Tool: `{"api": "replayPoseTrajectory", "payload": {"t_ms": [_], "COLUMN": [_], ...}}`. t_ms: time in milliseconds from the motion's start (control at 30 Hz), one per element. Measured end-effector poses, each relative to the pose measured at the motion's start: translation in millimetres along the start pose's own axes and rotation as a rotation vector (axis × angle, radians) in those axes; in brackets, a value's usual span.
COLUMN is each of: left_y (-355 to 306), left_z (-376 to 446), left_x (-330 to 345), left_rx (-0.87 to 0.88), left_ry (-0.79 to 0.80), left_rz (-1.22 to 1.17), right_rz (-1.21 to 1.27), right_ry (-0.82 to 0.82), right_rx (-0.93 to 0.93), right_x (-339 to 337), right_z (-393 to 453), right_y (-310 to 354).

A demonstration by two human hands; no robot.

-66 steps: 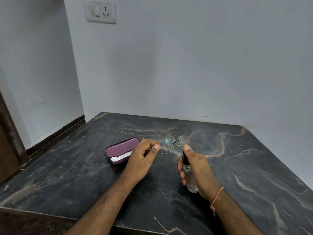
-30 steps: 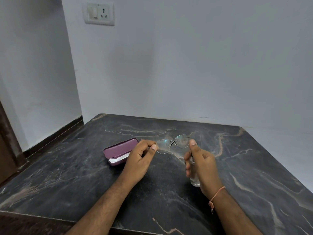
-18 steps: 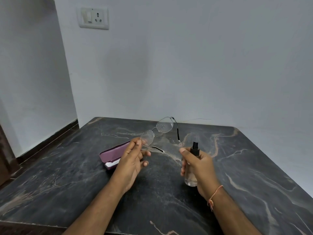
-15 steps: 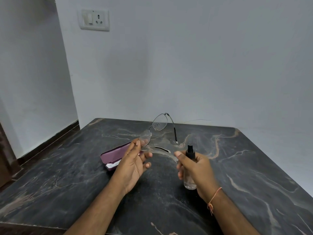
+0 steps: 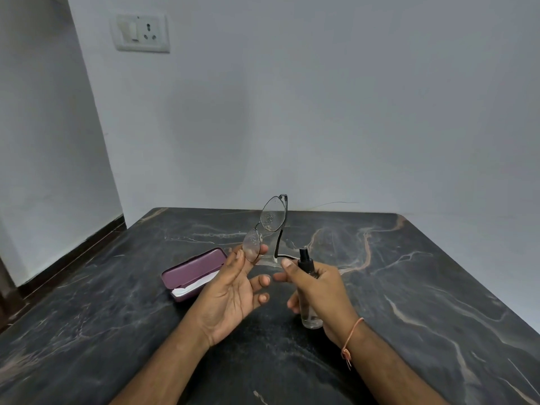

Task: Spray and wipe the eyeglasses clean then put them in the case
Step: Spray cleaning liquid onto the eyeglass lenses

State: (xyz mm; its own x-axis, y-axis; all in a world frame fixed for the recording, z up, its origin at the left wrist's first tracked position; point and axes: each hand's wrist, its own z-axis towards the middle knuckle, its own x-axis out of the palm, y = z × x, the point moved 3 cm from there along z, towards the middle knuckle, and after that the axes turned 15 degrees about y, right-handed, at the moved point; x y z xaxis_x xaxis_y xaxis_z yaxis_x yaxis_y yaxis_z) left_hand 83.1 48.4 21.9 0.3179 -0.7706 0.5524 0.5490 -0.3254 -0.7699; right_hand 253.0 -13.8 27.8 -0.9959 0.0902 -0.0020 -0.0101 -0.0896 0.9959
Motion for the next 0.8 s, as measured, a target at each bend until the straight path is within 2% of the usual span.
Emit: {"api": "replayPoseTrajectory", "payload": {"t_ms": [267, 533, 633, 733, 800], "left_y": [3, 9, 8, -1, -10], "left_z": [1, 1, 4, 4, 1], "left_x": [2, 2, -7, -21, -21], "left_rx": [-0.036, -0.09, -0.088, -0.035, 0.024], "left_ry": [0.054, 0.097, -0.01, -0.213, -0.285], "left_rz": [0.008, 0.014, 0.118, 0.346, 0.547], "right_rz": [0.126, 0.128, 0.123, -0.002, -0.094], "right_ry": [-0.083, -0.206, -0.273, -0.415, -0.489], "right_rx": [-0.172, -0.308, -0.347, -0.411, -0.46], "right_x": [-9, -19, -28, -39, -44], "right_z": [-2, -1, -2, -5, -7], "right_y": [7, 5, 6, 10, 13]}}
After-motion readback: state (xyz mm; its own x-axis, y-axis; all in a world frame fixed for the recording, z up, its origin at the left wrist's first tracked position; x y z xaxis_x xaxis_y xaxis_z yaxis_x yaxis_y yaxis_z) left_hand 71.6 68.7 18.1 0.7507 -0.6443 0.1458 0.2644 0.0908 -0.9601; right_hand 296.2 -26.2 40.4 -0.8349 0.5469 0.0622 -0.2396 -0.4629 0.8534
